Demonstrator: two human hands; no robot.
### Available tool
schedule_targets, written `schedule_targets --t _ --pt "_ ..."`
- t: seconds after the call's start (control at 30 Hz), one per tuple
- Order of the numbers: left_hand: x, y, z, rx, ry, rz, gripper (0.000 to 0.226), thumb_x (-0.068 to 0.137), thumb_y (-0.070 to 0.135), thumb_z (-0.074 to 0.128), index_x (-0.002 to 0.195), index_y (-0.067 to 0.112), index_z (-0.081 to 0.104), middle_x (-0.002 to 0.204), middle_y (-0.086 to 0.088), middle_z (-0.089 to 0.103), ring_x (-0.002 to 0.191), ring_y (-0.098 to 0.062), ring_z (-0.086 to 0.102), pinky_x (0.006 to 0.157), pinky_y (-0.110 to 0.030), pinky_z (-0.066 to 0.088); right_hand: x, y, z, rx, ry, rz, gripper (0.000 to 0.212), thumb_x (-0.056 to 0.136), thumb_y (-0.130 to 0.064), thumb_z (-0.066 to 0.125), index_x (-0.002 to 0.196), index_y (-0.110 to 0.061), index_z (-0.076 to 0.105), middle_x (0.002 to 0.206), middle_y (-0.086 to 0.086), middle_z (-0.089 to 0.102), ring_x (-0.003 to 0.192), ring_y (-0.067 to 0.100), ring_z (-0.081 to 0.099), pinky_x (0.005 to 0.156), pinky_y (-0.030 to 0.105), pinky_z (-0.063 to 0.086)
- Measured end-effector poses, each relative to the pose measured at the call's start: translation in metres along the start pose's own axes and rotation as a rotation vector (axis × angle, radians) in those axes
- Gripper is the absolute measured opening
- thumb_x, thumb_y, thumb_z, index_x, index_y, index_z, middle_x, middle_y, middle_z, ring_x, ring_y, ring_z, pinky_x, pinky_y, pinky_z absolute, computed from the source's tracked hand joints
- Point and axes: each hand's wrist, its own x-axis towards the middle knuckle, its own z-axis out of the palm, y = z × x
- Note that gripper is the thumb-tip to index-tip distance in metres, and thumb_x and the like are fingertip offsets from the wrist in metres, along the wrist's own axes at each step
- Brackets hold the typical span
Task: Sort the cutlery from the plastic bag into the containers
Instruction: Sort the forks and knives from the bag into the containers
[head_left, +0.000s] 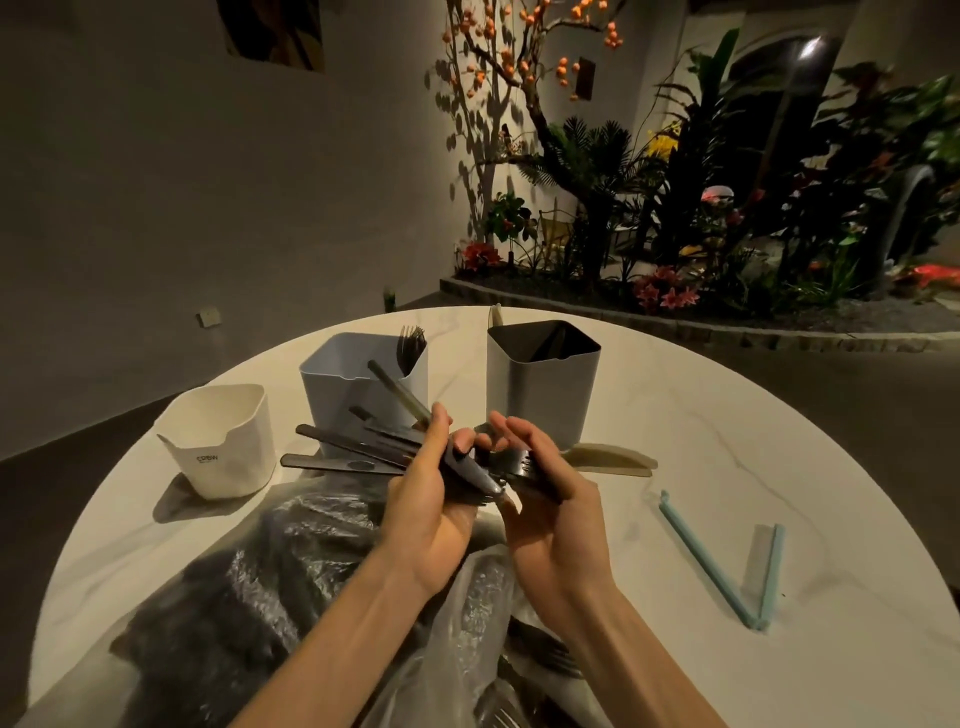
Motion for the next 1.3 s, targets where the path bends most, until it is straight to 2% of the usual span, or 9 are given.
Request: schedule_targets --t 0.2,0.3,0.4,0.53,0.73,0.87,1.0,1.1,1.3 --pt "-0.006 -0.006 0.017 -0.072 0.020 -0.022 0.024 0.096 0.032 0.064 0.080 0.016 0.057 0.062 0.002 0.048 0.062 -0.013 0.058 0.096 -0.047 0.055 -0.023 0.008 0.021 0.130 0.002 0.056 0.033 0.096 -0.027 0.058 0.119 -0.006 0.071 0.106 0.015 0.072 0.110 0.029 0.069 0.099 0.042 0.052" --pt "-0.010 0.002 0.026 -0.066 0.036 0.063 0.024 0.100 0.030 0.057 0.081 0.017 0.053 0.057 0.004 0.041 0.050 -0.010 0.050 0.068 -0.034 0.060 -0.030 -0.008 0.019 0.177 0.109 -0.010 0.038 0.086 -0.031 0.069 0.115 -0.006 0.070 0.107 0.014 0.074 0.100 0.027 0.072 0.098 0.041 0.052" --pt "-0.018 0.014 0.031 -0.050 0.063 0.149 0.026 0.102 0.029 0.055 0.080 0.016 0.050 0.056 0.004 0.038 0.046 -0.010 0.046 0.073 -0.032 0.053 -0.032 -0.032 0.004 0.138 0.184 -0.171 0.040 0.089 -0.032 0.067 0.123 -0.012 0.063 0.119 0.010 0.073 0.103 0.027 0.074 0.097 0.041 0.051" --pt "-0.025 0.019 0.030 -0.092 0.060 0.149 0.024 0.101 0.029 0.056 0.081 0.016 0.053 0.056 0.004 0.041 0.048 -0.009 0.048 0.071 -0.032 0.056 -0.036 -0.047 -0.003 -0.305 0.100 -0.236 0.029 0.097 -0.026 0.060 0.123 -0.016 0.060 0.107 0.005 0.077 0.101 0.026 0.074 0.087 0.035 0.055" --pt "-0.034 0.014 0.035 -0.121 0.063 0.110 0.020 0.100 0.030 0.058 0.086 0.016 0.054 0.058 0.002 0.045 0.051 -0.010 0.053 0.074 -0.034 0.055 -0.052 -0.051 -0.005 -0.088 -0.044 -0.083 0.030 0.098 -0.019 0.054 0.118 0.001 0.065 0.117 0.019 0.073 0.114 0.027 0.069 0.104 0.041 0.048" --pt "-0.038 0.022 0.032 -0.103 0.075 0.116 0.022 0.101 0.031 0.056 0.086 0.016 0.054 0.058 0.001 0.050 0.057 -0.012 0.061 0.078 -0.036 0.060 -0.041 -0.070 -0.007 0.084 0.141 -0.289 0.029 0.106 -0.029 0.044 0.101 -0.006 0.061 0.082 0.013 0.071 0.085 0.025 0.074 0.089 0.042 0.056" --pt "-0.041 0.032 0.029 -0.105 0.081 0.142 0.026 0.102 0.032 0.054 0.084 0.014 0.054 0.062 -0.001 0.057 0.065 -0.016 0.068 0.083 -0.038 0.060 -0.029 -0.105 -0.022 0.304 0.208 -0.316 0.029 0.107 -0.035 0.043 0.087 -0.015 0.049 0.062 -0.005 0.031 0.046 0.006 0.031 0.045 0.016 0.036" --pt "-0.045 0.029 0.036 -0.123 0.049 0.125 0.027 0.101 0.034 0.055 0.086 0.012 0.058 0.073 -0.004 0.064 0.071 -0.020 0.073 0.086 -0.040 0.056 -0.034 -0.090 -0.016 0.059 0.151 -0.194 0.023 0.101 -0.035 0.057 0.092 -0.013 0.056 0.059 -0.007 0.025 0.046 0.005 0.022 0.039 0.016 0.021" --pt "-0.045 0.016 0.046 -0.108 -0.054 0.061 0.035 0.100 0.038 0.056 0.123 0.012 0.059 0.115 -0.011 0.071 0.099 -0.023 0.074 0.082 -0.042 0.057 -0.058 -0.043 0.012 -0.518 -0.020 -0.075 0.028 0.092 -0.034 0.069 0.095 -0.006 0.064 0.056 -0.005 0.043 0.047 0.005 0.034 0.045 0.018 0.031"
